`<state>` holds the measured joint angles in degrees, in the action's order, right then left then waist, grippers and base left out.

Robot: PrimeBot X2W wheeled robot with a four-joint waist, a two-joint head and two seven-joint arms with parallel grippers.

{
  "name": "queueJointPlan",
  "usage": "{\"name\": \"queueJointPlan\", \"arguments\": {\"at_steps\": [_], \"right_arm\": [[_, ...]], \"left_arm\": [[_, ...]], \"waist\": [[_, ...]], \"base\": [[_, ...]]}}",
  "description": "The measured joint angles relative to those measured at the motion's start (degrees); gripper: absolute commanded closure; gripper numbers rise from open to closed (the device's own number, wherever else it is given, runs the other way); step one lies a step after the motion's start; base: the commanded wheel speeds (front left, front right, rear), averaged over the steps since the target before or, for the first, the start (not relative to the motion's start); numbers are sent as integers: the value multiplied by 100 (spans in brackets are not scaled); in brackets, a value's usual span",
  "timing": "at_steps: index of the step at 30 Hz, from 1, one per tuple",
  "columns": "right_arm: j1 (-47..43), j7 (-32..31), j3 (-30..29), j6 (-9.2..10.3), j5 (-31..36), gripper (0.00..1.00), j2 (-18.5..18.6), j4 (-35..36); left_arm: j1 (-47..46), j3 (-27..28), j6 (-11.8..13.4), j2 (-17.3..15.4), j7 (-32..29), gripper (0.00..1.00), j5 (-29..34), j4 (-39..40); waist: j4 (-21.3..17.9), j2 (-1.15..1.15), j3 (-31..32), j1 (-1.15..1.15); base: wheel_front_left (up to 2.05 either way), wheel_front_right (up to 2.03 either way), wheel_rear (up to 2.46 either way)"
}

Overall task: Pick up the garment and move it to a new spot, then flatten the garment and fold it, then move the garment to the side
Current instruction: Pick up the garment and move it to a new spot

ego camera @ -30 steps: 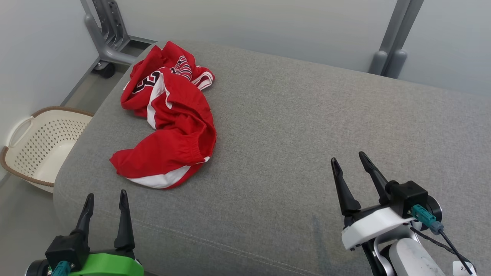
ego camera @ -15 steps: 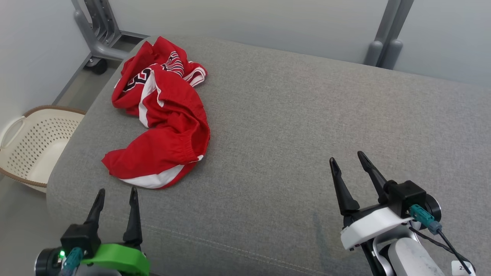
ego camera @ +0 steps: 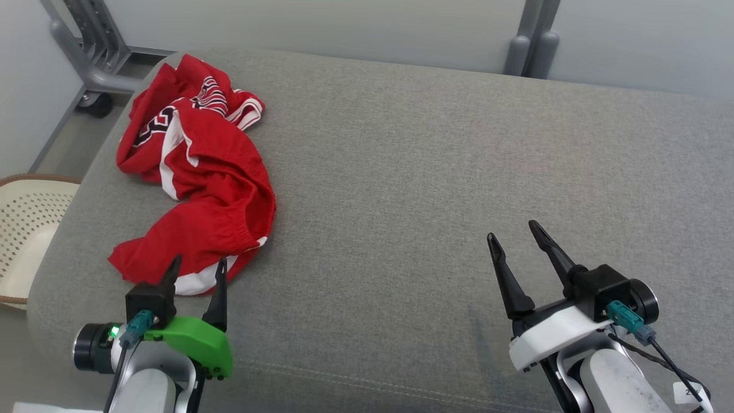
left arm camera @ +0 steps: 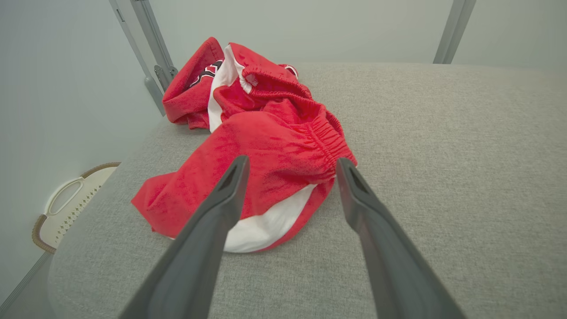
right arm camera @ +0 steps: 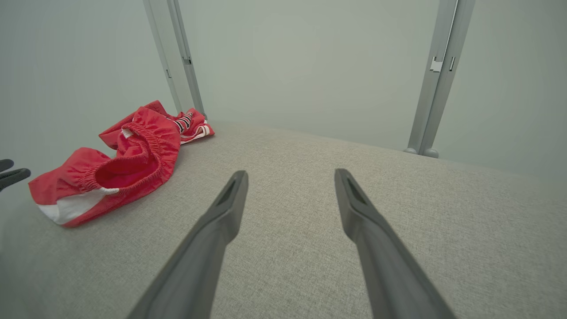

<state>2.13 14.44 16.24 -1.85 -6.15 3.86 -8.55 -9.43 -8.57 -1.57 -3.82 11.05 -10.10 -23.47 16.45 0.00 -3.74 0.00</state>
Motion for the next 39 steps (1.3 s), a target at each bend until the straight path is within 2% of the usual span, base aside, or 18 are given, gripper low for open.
{"name": "queueJointPlan", "arguments": {"at_steps": [7,15,23,24,25,28,39], "right_arm": [[135,0,2,-25,45,0,82,-1],[242,0,-34,-60,80,0,179,47],[361,0,-71,-65,110,0,218,82],[371,0,-78,-65,110,0,220,82],[377,0,-96,-64,110,0,221,82],[383,0,-122,-64,110,0,236,81],[388,0,-193,-54,109,0,200,79]], "left_arm": [[-409,140,9,-52,-224,0,25,-706],[-896,433,303,-120,-365,0,18,-1268],[-1202,514,419,-99,-523,2,-32,-1746],[-1254,523,422,-98,-527,21,-32,-1804],[-1313,523,453,-93,-544,55,-32,-1869],[-1433,528,463,-65,-546,100,-33,-2015],[-1675,486,454,-23,-230,100,-37,-2319]], "waist": [[-331,0,-162,0],[-623,0,-449,0],[-788,0,-696,0],[-804,0,-722,0],[-818,0,-745,0],[-838,0,-788,0],[-738,0,-751,0]], "base": [[0,0,0],[0,0,0],[0,0,0],[0,0,0],[0,0,0],[0,0,0],[0,0,0]]}}
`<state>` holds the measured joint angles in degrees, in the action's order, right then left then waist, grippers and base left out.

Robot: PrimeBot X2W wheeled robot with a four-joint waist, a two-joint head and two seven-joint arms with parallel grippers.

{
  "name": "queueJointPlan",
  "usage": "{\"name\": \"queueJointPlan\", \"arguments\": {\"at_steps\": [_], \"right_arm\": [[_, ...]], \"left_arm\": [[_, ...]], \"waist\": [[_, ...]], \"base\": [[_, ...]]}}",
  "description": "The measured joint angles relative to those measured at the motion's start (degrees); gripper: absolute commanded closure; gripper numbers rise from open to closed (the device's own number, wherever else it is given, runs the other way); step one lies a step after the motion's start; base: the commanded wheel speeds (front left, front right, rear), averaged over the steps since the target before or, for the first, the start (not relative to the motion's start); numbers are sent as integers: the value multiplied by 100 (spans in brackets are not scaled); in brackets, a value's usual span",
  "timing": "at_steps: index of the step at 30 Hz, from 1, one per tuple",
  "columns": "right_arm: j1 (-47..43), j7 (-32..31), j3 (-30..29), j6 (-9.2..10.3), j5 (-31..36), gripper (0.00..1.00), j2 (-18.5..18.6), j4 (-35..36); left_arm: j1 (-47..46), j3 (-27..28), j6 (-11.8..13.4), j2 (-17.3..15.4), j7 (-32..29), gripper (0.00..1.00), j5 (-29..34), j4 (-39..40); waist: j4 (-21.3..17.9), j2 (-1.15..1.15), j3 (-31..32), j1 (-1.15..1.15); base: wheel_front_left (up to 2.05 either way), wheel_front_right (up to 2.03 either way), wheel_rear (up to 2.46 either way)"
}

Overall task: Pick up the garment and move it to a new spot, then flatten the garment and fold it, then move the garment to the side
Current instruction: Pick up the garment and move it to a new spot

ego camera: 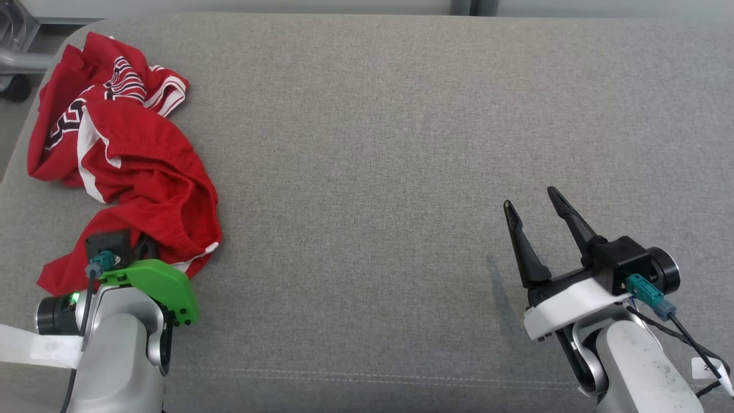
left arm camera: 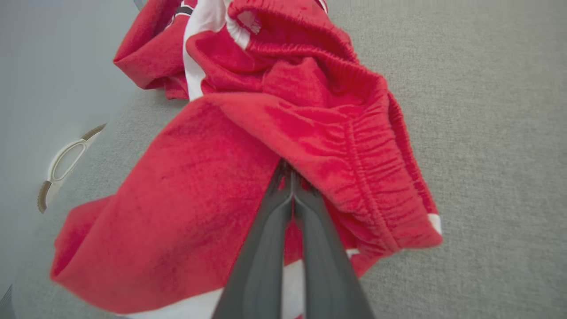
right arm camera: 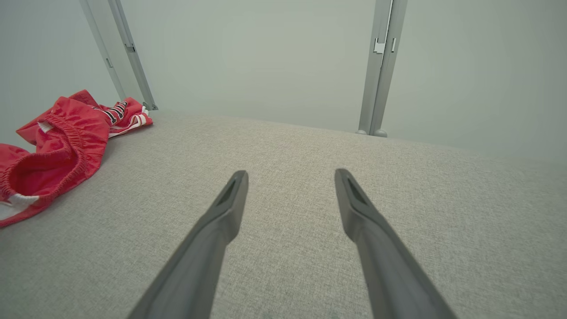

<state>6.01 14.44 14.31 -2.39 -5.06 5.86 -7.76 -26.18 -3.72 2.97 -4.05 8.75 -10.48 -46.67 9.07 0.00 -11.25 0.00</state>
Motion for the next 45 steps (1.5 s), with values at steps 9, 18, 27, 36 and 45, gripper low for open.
{"name": "queueJointPlan", "arguments": {"at_steps": [9,18,27,36,45], "right_arm": [[-3,0,-49,49,-21,0,-37,-18],[-45,0,-105,57,-80,0,-58,-58],[-172,0,-129,98,-152,0,-124,-81],[-259,0,-87,99,-159,0,-197,-76],[-305,0,-131,200,-200,0,-231,12]], "left_arm": [[-91,7,-103,85,303,100,-172,-110],[-89,8,-153,135,502,40,-196,-98],[6,-59,-189,171,550,0,-193,148],[499,-240,-304,187,550,0,-88,1070],[1235,-426,-409,189,550,0,-75,1768]], "waist": [[120,0,132,0],[260,0,344,0],[417,0,624,0],[506,0,964,0],[227,0,1084,0]], "base": [[0,0,0],[0,0,0],[0,0,0],[0,0,0],[0,0,0]]}}
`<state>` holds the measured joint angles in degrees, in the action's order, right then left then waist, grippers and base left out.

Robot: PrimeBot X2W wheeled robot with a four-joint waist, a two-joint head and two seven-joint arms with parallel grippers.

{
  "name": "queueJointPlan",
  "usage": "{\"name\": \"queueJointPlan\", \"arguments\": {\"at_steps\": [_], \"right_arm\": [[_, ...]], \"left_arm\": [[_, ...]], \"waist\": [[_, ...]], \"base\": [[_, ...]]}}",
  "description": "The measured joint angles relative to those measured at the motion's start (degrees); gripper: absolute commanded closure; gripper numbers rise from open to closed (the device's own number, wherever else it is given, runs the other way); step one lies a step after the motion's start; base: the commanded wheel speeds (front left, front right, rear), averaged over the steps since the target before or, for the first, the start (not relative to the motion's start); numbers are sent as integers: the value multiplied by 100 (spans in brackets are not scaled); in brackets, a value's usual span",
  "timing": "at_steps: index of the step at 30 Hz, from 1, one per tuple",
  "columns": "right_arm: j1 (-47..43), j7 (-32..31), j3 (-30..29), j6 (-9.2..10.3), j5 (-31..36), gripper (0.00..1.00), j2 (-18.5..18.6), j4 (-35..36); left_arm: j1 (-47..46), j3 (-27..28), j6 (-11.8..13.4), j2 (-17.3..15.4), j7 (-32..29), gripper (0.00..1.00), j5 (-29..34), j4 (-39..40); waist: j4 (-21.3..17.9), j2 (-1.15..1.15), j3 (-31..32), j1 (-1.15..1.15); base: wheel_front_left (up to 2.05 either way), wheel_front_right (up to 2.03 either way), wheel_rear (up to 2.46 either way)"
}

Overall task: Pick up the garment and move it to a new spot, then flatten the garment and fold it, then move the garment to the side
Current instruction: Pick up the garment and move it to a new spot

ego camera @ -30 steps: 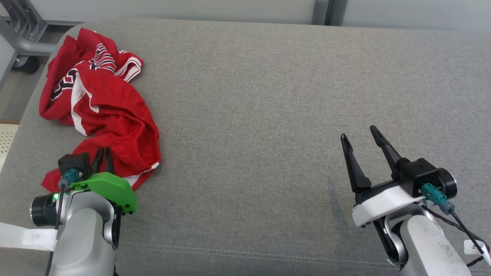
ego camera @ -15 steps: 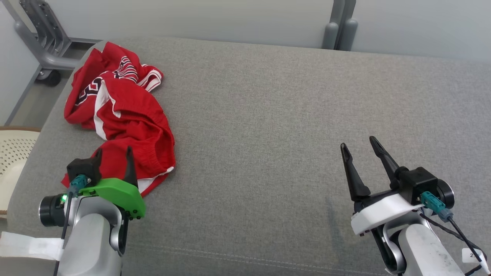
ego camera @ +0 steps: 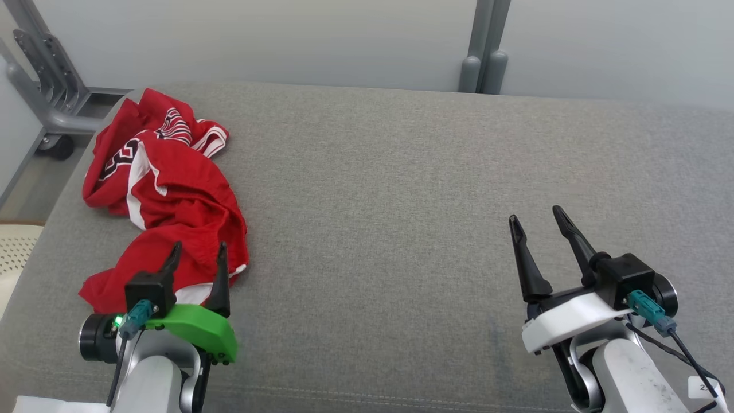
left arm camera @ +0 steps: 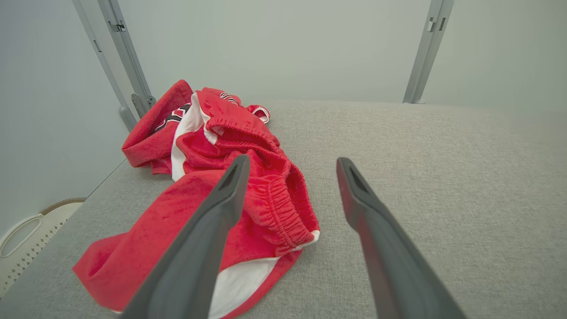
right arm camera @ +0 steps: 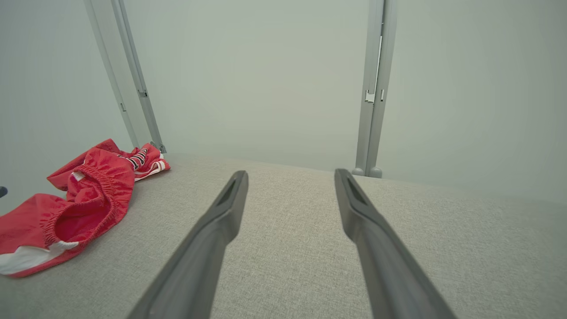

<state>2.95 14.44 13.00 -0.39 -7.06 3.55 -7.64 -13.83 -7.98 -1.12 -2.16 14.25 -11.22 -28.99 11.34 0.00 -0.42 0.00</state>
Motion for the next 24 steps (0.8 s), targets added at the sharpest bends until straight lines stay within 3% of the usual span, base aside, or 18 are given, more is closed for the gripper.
{"name": "queueJointPlan", "arguments": {"at_steps": [24], "right_arm": [[-260,0,-123,156,-7,0,-23,96]], "left_arm": [[1168,-238,-38,-7,0,0,-31,1522]], "waist": [[-1077,0,74,0]], "base": [[0,0,0]]}}
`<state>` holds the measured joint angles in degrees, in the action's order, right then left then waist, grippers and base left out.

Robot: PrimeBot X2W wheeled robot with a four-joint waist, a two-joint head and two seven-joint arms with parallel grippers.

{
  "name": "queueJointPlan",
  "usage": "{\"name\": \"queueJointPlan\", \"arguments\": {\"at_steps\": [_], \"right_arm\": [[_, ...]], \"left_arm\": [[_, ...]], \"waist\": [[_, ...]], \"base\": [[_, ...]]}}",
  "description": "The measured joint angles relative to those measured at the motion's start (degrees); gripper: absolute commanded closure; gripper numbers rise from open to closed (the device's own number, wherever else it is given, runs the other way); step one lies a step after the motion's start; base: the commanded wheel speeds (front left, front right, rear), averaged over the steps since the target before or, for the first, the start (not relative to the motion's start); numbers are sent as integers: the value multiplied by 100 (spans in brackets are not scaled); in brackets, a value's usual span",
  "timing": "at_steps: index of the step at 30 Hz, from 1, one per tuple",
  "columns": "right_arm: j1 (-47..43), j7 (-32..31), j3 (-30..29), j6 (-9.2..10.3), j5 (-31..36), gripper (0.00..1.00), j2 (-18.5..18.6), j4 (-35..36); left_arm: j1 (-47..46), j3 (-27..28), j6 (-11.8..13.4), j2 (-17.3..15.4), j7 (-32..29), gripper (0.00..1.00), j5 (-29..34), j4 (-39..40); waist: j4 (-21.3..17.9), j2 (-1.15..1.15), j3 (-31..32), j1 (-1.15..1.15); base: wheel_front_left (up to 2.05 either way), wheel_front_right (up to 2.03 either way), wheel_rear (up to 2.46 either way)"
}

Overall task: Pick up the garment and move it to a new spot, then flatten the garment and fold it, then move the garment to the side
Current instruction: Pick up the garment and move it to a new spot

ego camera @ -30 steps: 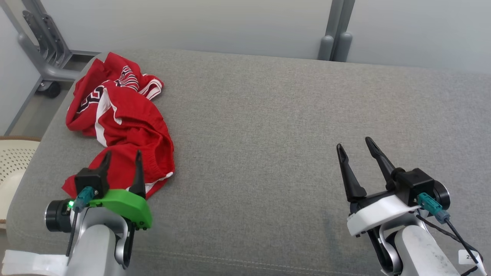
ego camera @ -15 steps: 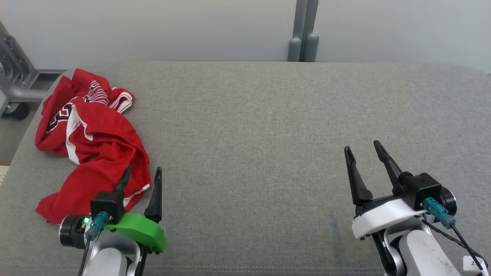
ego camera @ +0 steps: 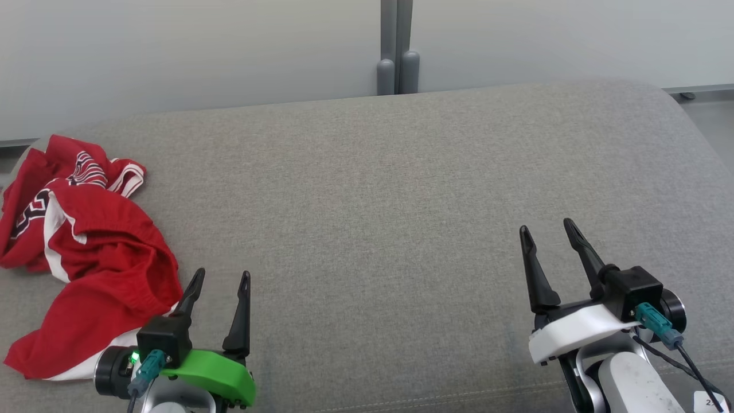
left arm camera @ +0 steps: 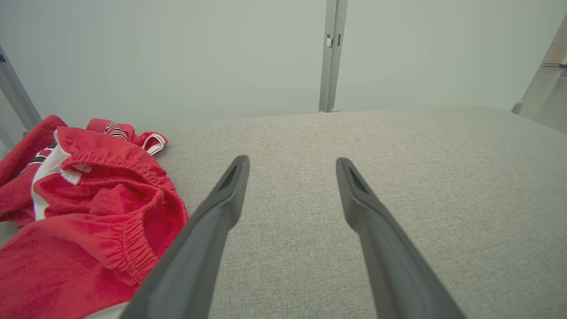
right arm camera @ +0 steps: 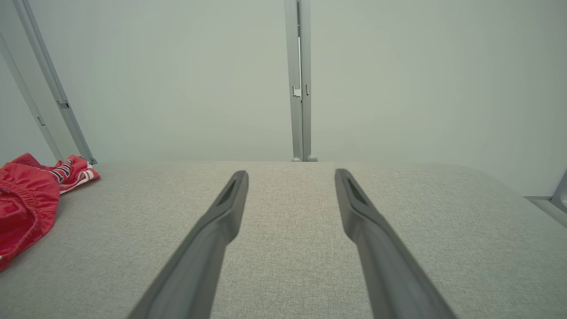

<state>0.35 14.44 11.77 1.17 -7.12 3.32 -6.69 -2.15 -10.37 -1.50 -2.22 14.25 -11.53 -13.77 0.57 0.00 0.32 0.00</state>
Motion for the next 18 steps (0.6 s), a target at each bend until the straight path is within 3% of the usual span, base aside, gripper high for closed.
{"name": "queueJointPlan", "arguments": {"at_steps": [9,18], "right_arm": [[-120,0,-140,46,-42,0,-8,32],[-121,0,-189,49,-46,0,-10,57]], "left_arm": [[227,-124,77,-2,0,0,-133,233],[308,-135,226,-9,0,0,-131,436]], "waist": [[-284,0,33,0],[-284,0,13,0]], "base": [[0,0,0],[0,0,0]]}}
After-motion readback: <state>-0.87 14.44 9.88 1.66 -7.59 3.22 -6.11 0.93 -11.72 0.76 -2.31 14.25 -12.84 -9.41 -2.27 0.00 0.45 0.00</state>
